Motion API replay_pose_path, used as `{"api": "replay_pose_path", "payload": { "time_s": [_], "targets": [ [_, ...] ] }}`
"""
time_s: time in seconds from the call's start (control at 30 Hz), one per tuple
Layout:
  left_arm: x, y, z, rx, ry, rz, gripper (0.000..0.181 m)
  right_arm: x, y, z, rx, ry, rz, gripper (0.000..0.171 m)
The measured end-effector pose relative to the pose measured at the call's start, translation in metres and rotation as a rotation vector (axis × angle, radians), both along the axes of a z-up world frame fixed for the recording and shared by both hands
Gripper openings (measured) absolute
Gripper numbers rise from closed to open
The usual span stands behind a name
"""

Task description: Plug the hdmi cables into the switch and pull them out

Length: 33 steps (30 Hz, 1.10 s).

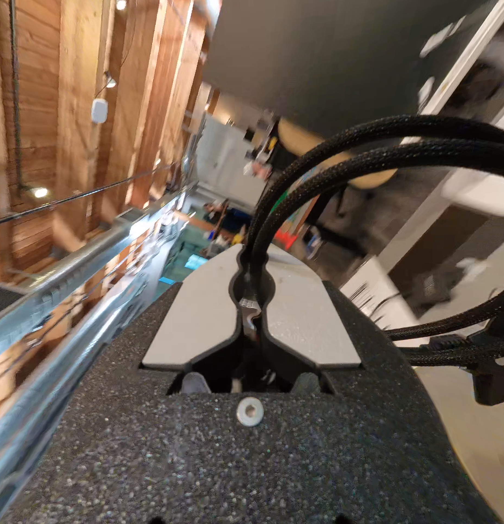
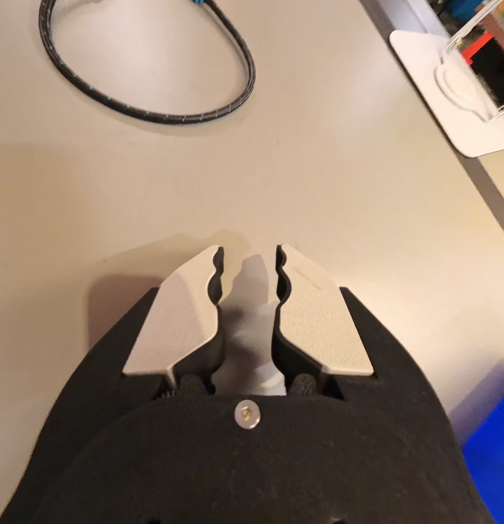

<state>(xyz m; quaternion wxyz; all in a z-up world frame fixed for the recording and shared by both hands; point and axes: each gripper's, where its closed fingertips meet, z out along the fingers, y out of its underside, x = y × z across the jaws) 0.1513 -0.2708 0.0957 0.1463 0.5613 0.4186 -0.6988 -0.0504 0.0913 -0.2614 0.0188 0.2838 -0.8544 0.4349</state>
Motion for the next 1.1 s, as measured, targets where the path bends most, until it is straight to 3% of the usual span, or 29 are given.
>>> {"api": "replay_pose_path", "payload": {
  "time_s": [0.03, 0.2, 0.33, 0.5, 0.67, 0.77, 0.87, 1.03, 1.1],
  "targets": [
    [-0.018, 0.017, -0.001, 0.044, 0.027, -0.069, 0.006, 0.0, -0.003, 0.003, -0.023, -0.004, -0.006, 0.035],
    [-0.115, 0.114, -0.035, 0.266, 0.083, -0.423, 0.006, 0.001, -0.018, 0.015, -0.142, -0.036, -0.01, 0.039],
    [-0.185, 0.192, -0.075, 0.367, 0.048, -0.629, 0.007, 0.011, -0.02, 0.022, -0.17, -0.129, 0.017, 0.053],
    [-0.236, 0.247, -0.105, 0.439, 0.058, -0.768, 0.007, -0.016, -0.022, 0.021, -0.153, -0.156, -0.148, 0.066],
    [-0.248, 0.243, -0.13, 0.622, 0.159, -0.812, 0.007, -0.033, -0.025, 0.04, -0.247, -0.275, -0.217, 0.027],
    [-0.245, 0.227, -0.153, 0.724, 0.197, -0.806, 0.008, -0.036, -0.031, 0.042, -0.25, -0.295, -0.235, 0.025],
    [-0.237, 0.209, -0.179, 0.759, 0.125, -0.752, 0.01, -0.038, -0.035, 0.046, -0.227, -0.293, -0.269, 0.023],
    [-0.211, 0.176, -0.226, 0.802, -0.068, -0.557, 0.051, -0.054, -0.042, 0.047, -0.182, -0.363, -0.393, 0.021],
    [-0.196, 0.165, -0.239, 0.748, -0.103, -0.48, 0.059, -0.057, -0.044, 0.047, -0.164, -0.406, -0.424, 0.021]
  ]
}}
